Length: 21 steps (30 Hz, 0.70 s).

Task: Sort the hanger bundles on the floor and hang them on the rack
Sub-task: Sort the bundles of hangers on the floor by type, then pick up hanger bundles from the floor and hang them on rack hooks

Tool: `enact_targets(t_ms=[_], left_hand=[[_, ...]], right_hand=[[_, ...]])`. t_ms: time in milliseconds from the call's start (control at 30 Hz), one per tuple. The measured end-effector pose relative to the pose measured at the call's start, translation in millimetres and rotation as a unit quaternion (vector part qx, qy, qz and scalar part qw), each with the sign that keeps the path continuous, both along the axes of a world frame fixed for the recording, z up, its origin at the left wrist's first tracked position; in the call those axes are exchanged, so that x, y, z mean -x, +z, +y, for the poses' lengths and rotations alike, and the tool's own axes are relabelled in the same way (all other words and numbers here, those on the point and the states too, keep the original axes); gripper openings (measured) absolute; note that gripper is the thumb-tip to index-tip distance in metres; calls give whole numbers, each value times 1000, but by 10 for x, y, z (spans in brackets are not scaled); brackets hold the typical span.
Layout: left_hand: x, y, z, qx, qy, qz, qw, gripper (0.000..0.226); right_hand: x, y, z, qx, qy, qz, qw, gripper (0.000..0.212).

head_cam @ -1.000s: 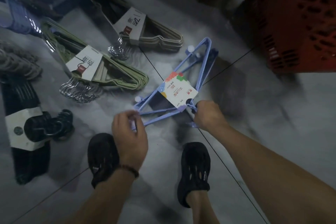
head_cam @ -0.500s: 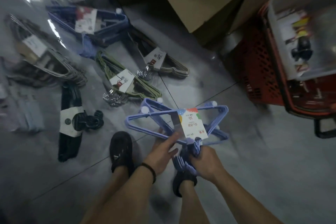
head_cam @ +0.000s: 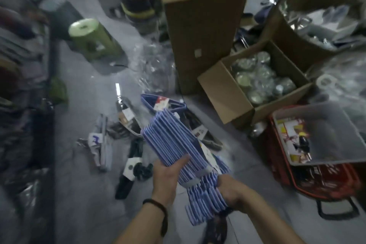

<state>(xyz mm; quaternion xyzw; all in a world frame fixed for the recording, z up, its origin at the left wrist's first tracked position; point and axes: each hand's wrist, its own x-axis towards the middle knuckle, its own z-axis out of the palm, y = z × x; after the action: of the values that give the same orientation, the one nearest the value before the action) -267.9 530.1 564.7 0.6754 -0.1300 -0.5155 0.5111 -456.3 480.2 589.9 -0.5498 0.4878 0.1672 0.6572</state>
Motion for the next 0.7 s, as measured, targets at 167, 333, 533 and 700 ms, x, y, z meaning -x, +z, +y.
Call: enact_targets(t_ms=[167,333,533,700], left_hand=[[-322,1222,130,44,54,55,996,47],[-628,2060,486,67,113,65,989,35],[-1073,2673,1060,106,172,-3,979,31],[-1593,3070,1557,139,208,-77,965,30]], right_hand=[[-303,1054,-49,-114,33,7,993,16],[-624,1740,153,-203,76,-44,975,40],[-1020,2412,365,-13,-168,-100,981,64],[-2053,3402,806,299,-76,-233,922,85]])
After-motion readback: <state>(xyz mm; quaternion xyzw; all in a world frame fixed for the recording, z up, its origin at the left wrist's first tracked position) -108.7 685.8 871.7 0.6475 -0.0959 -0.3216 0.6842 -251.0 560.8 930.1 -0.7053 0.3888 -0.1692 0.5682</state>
